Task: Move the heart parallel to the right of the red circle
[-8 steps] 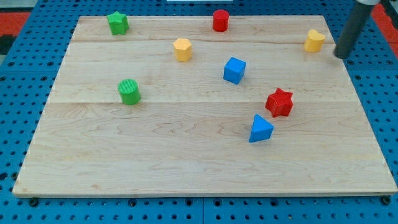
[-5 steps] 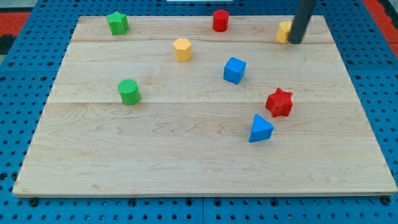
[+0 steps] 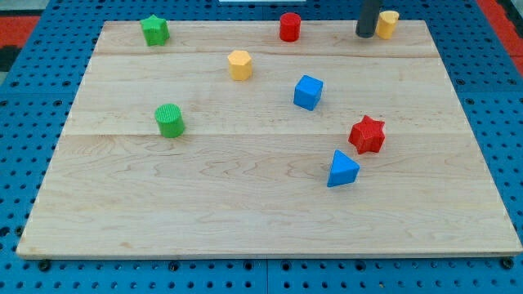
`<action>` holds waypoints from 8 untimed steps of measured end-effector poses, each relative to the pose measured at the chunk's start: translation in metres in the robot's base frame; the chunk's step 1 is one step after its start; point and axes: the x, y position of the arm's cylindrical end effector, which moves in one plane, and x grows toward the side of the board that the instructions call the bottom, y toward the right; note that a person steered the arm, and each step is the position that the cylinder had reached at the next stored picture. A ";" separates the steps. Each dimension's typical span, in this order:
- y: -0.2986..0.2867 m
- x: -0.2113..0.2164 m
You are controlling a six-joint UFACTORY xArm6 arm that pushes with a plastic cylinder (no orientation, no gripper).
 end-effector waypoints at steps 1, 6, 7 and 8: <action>0.006 0.015; 0.006 0.028; 0.002 0.041; 0.002 0.041</action>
